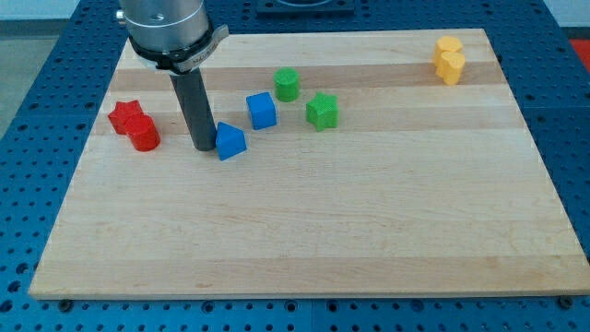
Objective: Push the red circle slightly up
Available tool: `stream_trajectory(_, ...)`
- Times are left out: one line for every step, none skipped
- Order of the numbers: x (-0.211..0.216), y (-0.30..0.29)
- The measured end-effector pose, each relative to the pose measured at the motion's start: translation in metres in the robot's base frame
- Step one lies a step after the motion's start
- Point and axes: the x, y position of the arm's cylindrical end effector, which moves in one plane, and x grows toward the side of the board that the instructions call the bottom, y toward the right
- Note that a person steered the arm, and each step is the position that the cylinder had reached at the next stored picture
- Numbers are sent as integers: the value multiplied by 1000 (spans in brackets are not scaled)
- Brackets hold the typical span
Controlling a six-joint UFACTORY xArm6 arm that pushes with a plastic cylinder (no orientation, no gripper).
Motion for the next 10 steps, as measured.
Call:
stream_trajectory(0,0)
stream_trajectory(0,9)
stream_trajectory(0,9)
stream_trajectory(-12,9)
stream_trajectory(-77,-7)
stream_trajectory(-148,-34)
stream_trajectory(-162,-91)
stream_trajectory(-152,-159)
stream_trajectory(-147,-168)
stream_trajectory(-135,-169)
